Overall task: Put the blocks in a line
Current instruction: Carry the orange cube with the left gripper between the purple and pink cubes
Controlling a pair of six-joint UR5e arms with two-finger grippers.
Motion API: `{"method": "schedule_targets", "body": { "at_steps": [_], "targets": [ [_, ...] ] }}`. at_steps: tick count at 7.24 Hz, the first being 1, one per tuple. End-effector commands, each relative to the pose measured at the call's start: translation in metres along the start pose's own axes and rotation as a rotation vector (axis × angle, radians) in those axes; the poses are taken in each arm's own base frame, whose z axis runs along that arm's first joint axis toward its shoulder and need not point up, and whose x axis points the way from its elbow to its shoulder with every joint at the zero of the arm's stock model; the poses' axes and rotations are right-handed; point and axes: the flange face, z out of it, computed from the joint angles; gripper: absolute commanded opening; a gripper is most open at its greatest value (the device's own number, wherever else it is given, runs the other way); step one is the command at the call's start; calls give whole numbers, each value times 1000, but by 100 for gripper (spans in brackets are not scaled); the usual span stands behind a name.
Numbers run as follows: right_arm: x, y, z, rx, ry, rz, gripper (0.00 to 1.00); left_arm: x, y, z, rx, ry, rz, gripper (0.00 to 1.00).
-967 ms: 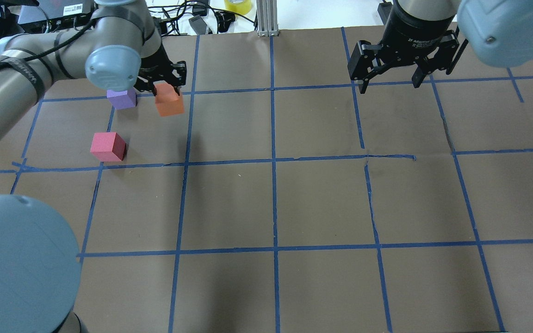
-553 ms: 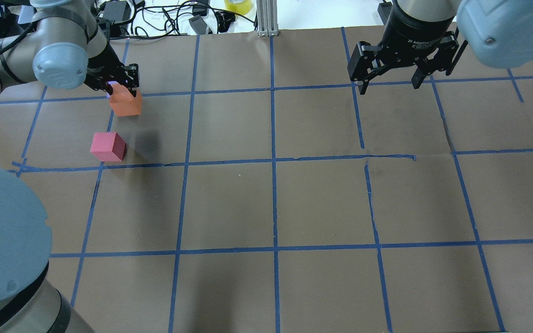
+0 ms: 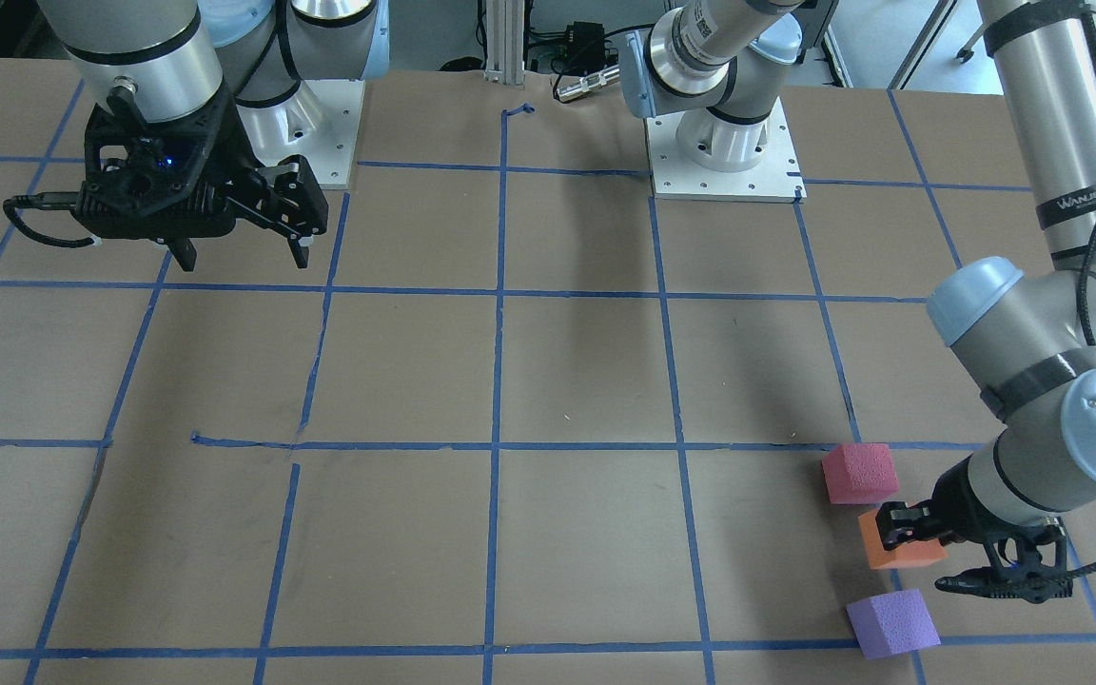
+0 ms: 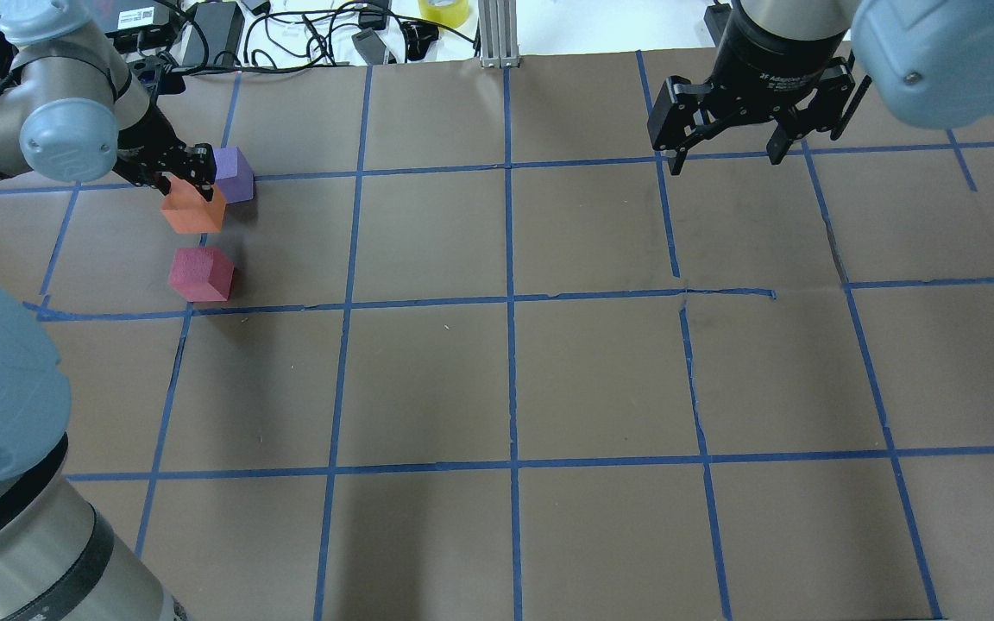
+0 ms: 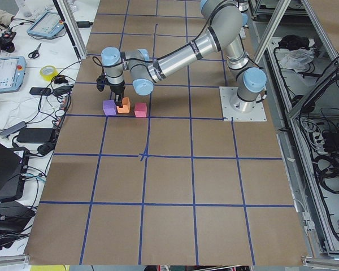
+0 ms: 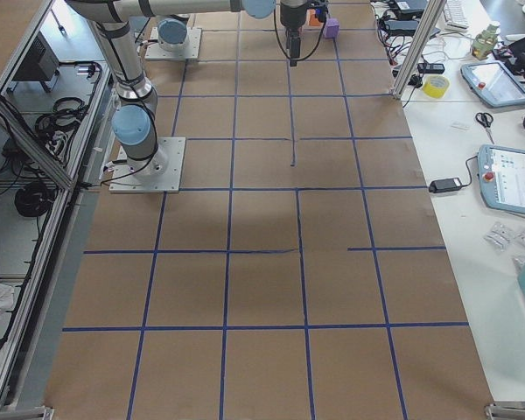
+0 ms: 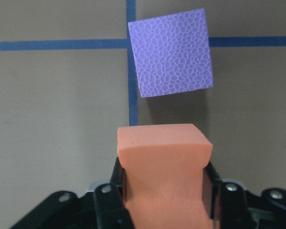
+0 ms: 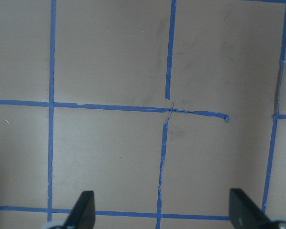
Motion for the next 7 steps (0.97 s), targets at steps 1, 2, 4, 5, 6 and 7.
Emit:
{"method": "schedule_targets", "body": {
  "at_steps": [1,2,4,5,6,7],
  "targets": [
    [0,0,0,1,0,0,100,0,-2,14,8,17,4,1],
    [0,0,-1,2,-2,0,100,2,-2,19,0,21,-8,1],
    [0,0,-1,2,-2,0,100,4,3,25,-13,27,-19,1],
    [0,0,-1,2,0,1,100,4,4,28,-19,30,-23,1],
    [0,0,-1,2,0,1,100,4,5,29,-20,30,-26,1],
    [0,0,-1,2,0,0,100,5,6,30,-23,31,-23,1]
  ]
}}
